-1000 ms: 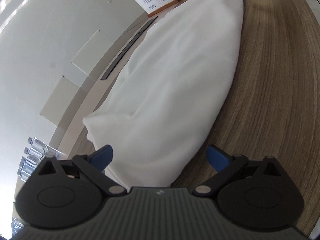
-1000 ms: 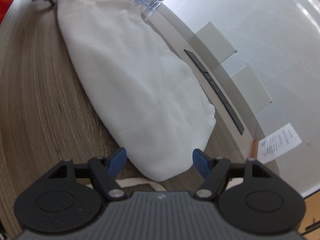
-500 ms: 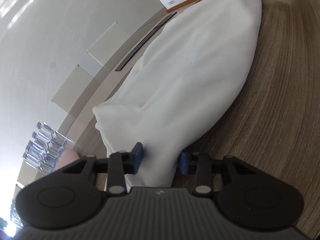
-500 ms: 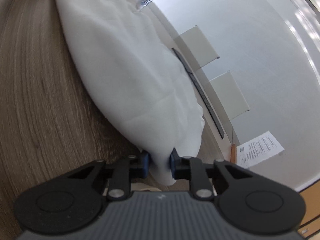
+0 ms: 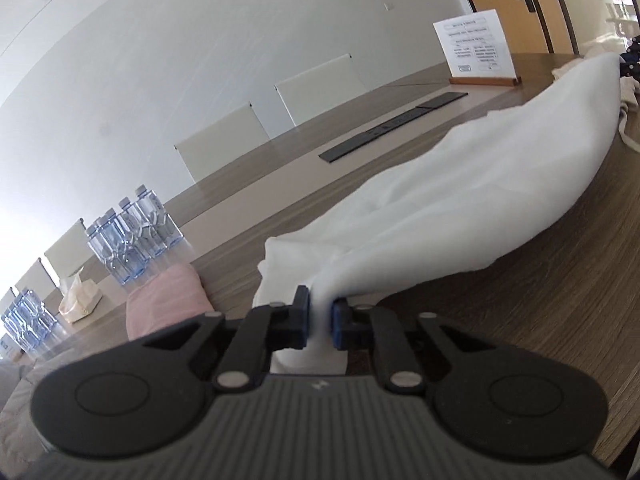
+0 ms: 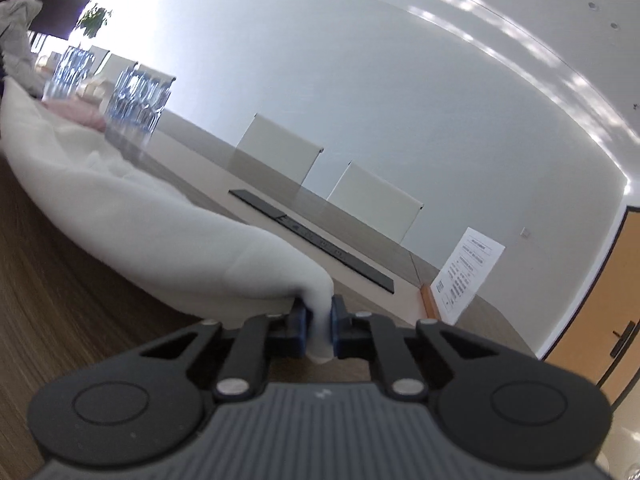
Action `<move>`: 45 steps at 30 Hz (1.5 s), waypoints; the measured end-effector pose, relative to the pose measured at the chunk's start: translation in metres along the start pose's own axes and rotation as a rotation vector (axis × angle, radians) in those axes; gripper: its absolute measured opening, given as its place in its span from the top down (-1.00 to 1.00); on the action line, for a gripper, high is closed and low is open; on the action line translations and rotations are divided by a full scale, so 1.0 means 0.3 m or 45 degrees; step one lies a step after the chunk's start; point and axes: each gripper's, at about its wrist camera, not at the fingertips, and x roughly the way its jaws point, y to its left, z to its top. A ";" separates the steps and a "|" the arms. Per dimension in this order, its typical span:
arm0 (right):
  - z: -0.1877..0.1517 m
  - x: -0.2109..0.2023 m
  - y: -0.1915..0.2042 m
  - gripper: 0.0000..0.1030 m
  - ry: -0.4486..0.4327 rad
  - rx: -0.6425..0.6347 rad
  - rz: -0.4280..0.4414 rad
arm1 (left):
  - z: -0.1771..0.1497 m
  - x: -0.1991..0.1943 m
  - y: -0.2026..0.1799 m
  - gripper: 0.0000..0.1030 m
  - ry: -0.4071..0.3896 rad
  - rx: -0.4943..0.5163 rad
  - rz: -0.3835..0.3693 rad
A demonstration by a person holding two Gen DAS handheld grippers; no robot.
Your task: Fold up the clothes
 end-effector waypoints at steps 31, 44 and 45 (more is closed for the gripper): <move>0.159 0.681 -0.143 -0.58 -0.053 0.872 -0.331 | 0.087 0.489 0.448 -0.35 -0.047 -0.793 0.310; 0.164 0.765 0.283 -0.36 -0.057 0.853 0.008 | 0.014 0.412 0.163 -0.30 0.029 -0.825 0.155; 0.162 0.768 0.297 -0.35 -0.060 0.821 -0.010 | 0.003 0.425 0.154 -0.27 0.046 -0.826 0.162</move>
